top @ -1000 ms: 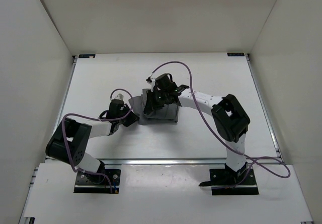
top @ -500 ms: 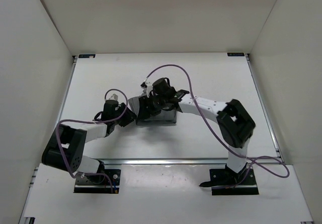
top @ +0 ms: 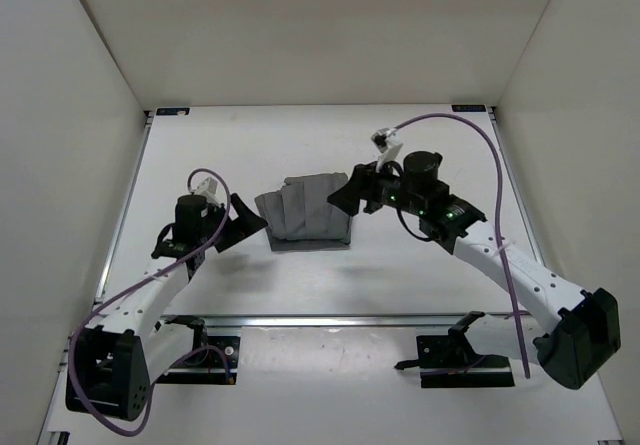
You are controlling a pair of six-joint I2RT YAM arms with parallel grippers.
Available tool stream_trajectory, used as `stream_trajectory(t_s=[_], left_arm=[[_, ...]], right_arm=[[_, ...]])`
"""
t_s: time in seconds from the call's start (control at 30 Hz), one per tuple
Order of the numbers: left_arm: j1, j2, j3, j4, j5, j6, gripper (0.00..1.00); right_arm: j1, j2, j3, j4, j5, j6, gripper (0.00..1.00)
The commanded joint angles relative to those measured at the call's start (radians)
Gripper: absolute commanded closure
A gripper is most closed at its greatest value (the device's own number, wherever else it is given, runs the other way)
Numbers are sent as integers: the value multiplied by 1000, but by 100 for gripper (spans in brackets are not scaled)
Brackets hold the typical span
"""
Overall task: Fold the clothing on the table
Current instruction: Fold the skirt
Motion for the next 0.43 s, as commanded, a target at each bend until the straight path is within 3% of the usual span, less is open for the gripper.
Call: stream_trajectory(t_s=[0.0, 0.13, 0.33, 0.4], left_arm=[[-27, 4, 172, -273, 96, 196, 1], [-44, 4, 231, -355, 157, 264, 1], [-86, -27, 265, -409, 108, 345, 1], [-77, 4, 326, -513, 72, 385, 2]], right_arm=[[-84, -55, -85, -45, 38, 8, 38], [-146, -102, -122, -80, 52, -3, 38], [-149, -86, -125, -114, 107, -41, 30], [-143, -28, -116, -114, 121, -50, 17]])
